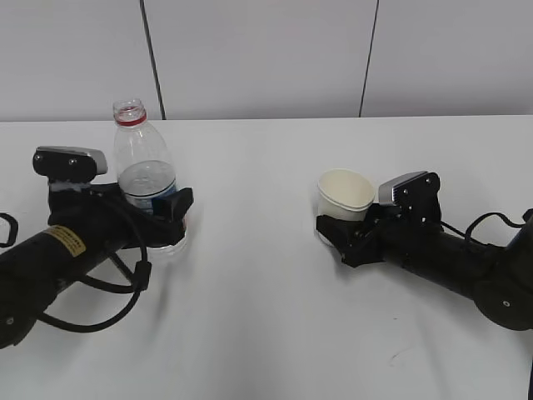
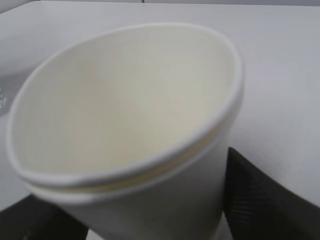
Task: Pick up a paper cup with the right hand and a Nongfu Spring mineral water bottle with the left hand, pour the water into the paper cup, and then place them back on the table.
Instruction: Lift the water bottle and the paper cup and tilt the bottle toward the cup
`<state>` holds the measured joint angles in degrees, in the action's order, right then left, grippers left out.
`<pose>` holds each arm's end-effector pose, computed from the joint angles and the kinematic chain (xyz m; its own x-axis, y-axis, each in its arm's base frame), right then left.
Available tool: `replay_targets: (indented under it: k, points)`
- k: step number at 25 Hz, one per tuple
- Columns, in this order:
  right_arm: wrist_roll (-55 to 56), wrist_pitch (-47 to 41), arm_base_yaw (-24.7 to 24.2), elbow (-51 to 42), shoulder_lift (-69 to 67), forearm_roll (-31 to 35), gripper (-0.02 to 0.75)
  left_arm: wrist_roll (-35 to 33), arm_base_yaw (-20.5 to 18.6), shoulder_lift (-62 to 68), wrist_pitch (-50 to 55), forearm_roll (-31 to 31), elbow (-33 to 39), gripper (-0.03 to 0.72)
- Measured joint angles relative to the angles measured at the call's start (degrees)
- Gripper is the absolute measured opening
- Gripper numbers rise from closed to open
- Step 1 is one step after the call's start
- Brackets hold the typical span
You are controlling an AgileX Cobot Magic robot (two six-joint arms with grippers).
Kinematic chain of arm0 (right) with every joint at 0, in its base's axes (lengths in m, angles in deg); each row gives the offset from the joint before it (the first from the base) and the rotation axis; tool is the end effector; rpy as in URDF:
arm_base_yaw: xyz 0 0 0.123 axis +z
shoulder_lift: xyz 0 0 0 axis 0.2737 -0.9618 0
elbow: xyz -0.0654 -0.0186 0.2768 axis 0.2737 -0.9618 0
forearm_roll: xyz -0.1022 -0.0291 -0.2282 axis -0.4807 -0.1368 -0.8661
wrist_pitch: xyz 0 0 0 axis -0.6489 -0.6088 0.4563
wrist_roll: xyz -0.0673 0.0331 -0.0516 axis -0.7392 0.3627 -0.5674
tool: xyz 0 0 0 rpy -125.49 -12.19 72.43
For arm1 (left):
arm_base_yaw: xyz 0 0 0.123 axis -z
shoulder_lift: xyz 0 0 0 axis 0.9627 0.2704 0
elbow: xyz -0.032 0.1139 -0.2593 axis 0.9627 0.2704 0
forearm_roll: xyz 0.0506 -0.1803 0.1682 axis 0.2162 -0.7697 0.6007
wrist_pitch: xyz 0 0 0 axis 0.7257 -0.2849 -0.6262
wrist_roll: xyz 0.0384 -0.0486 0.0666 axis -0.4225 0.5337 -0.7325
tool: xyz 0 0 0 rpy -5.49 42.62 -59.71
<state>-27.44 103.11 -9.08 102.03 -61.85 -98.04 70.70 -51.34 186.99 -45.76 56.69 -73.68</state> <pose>0.3461 0.0858 0.0465 -0.2968 -0.0398 -0.9541 -0.5648 0.8129 0.1418 0.2901 -0.1311 0.1099 -0.2374 -0.0422 -0.9705 0.4348 0.8888 -0.1450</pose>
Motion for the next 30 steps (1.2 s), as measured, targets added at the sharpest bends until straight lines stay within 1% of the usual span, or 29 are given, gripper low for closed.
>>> replay_targets:
  k: [3,5,10,12,15,20,21,24,30]
  points:
    - [0.0,0.0,0.0,0.0,0.0,0.0,0.531,0.0,0.0,1.79,0.0,0.0,-1.82,0.548]
    - [0.0,0.0,0.0,0.0,0.0,0.0,0.531,0.0,0.0,2.1,0.06,0.0,-1.93,0.524]
    - [0.0,0.0,0.0,0.0,0.0,0.0,0.531,0.0,0.0,2.17,0.01,0.07,-2.15,0.378]
    - [0.0,0.0,0.0,0.0,0.0,0.0,0.531,0.0,0.0,2.17,0.01,0.07,-2.27,0.337]
    - [-0.1,0.0,0.0,0.0,0.0,-2.57,0.53,0.0,0.0,2.17,-0.04,0.07,-2.27,0.331]
    - [0.26,0.28,0.0,0.0,0.0,-11.25,0.53,-0.36,0.0,2.17,-0.1,0.07,-2.27,0.331]
    - [0.69,0.39,0.0,0.09,0.0,-12.47,0.53,-1.1,0.0,2.17,-0.1,0.34,-2.27,0.331]
    - [2.5,0.39,0.0,0.6,0.0,-16.89,0.53,-7.0,0.13,2.17,-0.1,2.63,-2.27,0.327]
    - [6.98,0.49,0.0,1.87,0.0,-25.83,0.529,-21.71,0.98,1.43,0.92,3.41,-2.27,0.326]
